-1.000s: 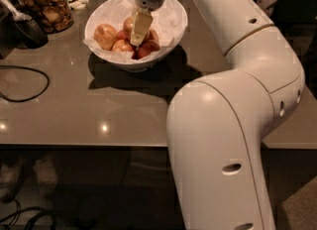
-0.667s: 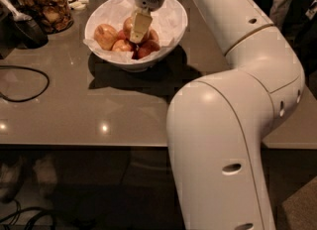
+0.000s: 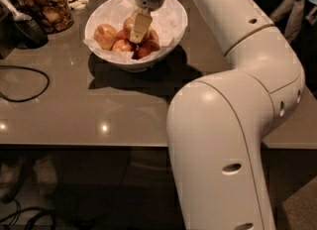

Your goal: Pick apple from white bowl

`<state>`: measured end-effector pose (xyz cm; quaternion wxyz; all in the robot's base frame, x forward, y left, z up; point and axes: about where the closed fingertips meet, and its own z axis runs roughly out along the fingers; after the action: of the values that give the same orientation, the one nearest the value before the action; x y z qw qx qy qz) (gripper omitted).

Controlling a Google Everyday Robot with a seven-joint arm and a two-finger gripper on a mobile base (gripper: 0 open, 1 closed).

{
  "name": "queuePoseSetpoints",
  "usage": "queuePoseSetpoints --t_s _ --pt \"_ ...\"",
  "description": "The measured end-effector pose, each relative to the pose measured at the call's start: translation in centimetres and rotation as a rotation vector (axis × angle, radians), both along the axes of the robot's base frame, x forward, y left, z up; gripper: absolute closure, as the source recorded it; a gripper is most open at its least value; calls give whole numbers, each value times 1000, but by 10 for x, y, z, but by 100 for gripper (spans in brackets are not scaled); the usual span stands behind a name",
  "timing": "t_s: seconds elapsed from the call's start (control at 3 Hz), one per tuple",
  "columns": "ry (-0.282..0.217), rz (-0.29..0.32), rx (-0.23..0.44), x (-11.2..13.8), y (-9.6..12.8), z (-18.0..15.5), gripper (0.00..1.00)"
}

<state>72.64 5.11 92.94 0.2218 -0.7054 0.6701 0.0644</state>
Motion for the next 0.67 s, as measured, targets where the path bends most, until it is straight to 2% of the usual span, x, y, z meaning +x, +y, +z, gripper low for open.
queuePoseSetpoints --t_s 0.33,0.67 --pt "-19 -2 11 4 3 3 100" --pt "-53 -30 8 4 2 18 100"
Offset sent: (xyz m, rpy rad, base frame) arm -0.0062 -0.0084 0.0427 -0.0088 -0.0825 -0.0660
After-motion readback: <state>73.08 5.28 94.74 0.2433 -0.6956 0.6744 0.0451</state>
